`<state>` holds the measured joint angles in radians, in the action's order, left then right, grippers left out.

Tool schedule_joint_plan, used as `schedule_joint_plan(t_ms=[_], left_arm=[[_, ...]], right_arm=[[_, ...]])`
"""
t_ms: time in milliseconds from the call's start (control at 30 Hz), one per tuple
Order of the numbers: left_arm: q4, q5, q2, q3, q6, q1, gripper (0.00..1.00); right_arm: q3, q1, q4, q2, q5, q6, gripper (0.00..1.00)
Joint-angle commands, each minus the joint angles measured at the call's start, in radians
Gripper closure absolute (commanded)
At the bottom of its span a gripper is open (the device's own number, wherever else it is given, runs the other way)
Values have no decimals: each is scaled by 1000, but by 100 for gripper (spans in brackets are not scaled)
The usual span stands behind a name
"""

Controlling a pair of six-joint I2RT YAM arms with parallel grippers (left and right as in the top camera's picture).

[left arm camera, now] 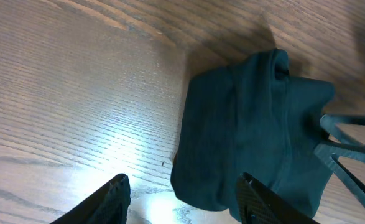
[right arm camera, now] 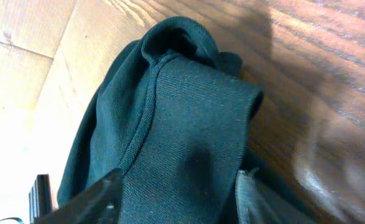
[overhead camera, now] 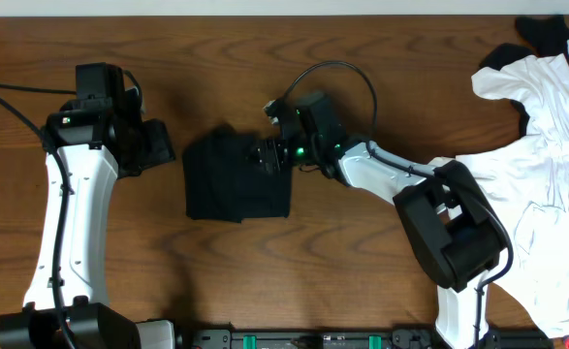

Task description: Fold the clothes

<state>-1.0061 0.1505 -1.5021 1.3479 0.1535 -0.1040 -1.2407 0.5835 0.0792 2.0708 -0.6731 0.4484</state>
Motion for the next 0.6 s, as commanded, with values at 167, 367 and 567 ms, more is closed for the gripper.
schedule_joint_plan(t_ms=[167, 367, 567], left_arm=[[-6, -1, -5, -2, 2, -4, 43], [-6, -1, -5, -2, 2, -4, 43], [-6, -1, -5, -2, 2, -4, 43]], right_arm=[[-1, 35, -10, 11, 22, 8, 50], [-1, 35, -24, 11, 29, 8, 59], [-1, 34, -111, 11, 45, 8, 63]])
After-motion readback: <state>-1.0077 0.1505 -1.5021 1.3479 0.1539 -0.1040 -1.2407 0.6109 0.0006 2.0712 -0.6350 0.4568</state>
